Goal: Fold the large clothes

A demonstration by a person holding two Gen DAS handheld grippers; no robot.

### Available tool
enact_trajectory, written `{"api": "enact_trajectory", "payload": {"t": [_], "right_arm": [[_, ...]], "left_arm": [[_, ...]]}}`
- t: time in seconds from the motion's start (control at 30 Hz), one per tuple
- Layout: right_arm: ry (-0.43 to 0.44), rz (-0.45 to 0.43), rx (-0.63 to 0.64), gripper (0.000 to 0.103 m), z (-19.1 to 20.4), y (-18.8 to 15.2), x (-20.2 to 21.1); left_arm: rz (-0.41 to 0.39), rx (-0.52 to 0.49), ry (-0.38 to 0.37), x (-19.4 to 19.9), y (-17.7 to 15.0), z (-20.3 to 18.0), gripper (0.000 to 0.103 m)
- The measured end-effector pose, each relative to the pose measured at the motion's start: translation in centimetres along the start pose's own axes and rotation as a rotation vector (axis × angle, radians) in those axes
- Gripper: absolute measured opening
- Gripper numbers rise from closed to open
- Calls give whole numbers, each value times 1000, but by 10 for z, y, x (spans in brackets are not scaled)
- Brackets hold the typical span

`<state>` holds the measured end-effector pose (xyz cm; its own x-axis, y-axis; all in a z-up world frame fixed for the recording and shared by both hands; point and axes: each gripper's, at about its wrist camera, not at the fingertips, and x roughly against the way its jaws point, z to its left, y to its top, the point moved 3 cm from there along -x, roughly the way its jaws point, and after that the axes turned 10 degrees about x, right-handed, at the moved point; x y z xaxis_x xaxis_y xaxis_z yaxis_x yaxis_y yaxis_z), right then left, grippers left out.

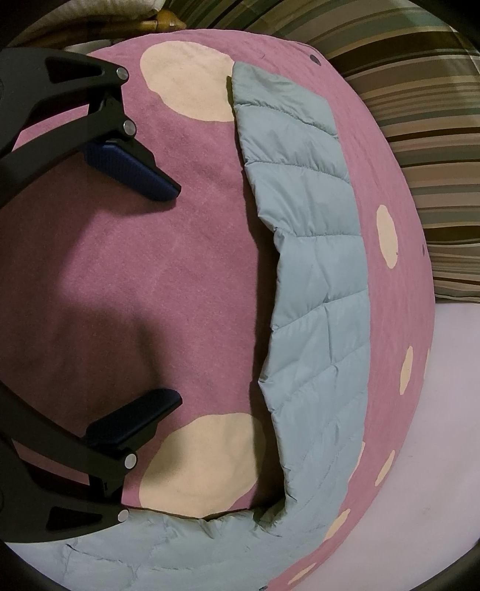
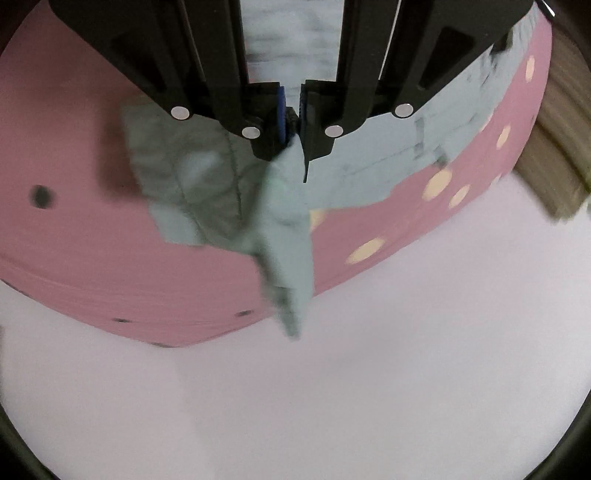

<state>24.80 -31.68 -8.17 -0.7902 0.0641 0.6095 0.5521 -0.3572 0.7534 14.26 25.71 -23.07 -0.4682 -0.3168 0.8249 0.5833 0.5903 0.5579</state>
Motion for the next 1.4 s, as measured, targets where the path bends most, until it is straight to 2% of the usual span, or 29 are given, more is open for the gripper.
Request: {"api": "enact_trajectory", "payload": {"t": [0.07,0.27,0.43,0.67,0.8,0.9,0.97,1.03,1.1,1.27,1.4], "right_arm": [[47,18,76,4,46,0,-15],[177,111,223,4,149,-24,-47],[242,176,312,4,183,-55,-39],[272,303,423,4,244,-95,-78],[263,371,464,5,257,-119,-91],[262,407,484,11,262,-129,-97],[267,402,490,21,267,-138,-98],[321,404,494,49,274,-142,-94],[386,414,501,58,281,-146,-89],[503,374,516,57,279,-133,-50],[465,293,446,38,229,-91,-28]], "left_arm": [[0,1,-1,0,0,0,101],[-1,1,0,0,0,0,101],[0,0,1,0,0,0,101],[0,1,2,0,-1,0,101],[0,0,3,0,-1,0,101],[0,-1,4,0,-1,0,101],[0,-2,5,0,-1,0,101],[0,-2,4,0,-1,0,101],[0,-3,5,0,-1,0,101],[0,-2,4,0,-1,0,101],[0,-6,9,0,-1,0,101]]}}
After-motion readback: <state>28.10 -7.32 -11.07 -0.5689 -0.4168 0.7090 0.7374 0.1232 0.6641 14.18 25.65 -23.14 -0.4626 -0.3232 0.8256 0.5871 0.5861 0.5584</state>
